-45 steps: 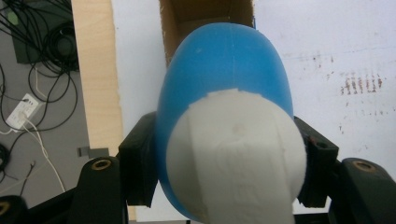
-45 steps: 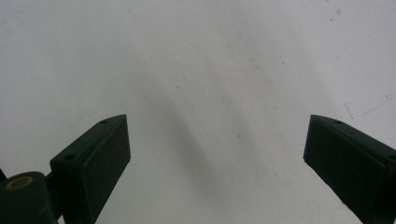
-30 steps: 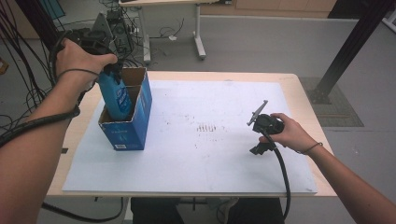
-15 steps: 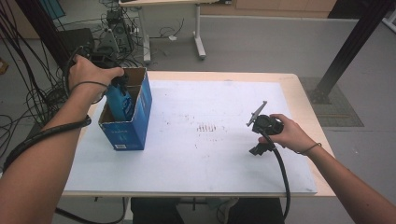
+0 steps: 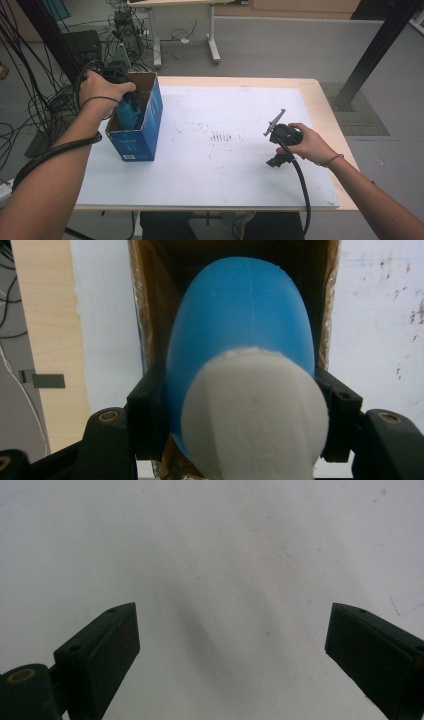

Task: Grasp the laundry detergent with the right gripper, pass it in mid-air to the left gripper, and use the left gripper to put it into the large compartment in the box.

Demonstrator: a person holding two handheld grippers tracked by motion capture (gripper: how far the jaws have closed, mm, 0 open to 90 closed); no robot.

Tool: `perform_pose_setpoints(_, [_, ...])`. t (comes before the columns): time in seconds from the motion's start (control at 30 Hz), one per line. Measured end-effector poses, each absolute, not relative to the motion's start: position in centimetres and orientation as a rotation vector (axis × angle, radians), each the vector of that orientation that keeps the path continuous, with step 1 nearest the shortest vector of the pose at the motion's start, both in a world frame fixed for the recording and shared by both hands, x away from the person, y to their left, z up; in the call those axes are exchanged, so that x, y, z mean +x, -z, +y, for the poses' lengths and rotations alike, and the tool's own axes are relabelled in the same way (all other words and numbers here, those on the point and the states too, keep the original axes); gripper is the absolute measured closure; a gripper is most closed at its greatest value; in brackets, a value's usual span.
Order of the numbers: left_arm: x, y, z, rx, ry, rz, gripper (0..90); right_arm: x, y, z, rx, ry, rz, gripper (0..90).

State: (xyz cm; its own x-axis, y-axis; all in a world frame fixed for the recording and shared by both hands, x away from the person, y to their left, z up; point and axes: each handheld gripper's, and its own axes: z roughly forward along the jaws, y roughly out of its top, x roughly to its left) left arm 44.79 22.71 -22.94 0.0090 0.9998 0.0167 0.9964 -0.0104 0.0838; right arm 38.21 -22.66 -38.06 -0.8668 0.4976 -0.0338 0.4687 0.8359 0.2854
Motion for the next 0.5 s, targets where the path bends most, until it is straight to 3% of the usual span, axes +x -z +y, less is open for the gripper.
perform_pose_setpoints(0.5, [44.8, 24.8, 22.4, 2.223, -0.08, 2.189, 37.5, 38.1, 38.3, -22.8, 0.769, -0.407, 2.909, 7.6])
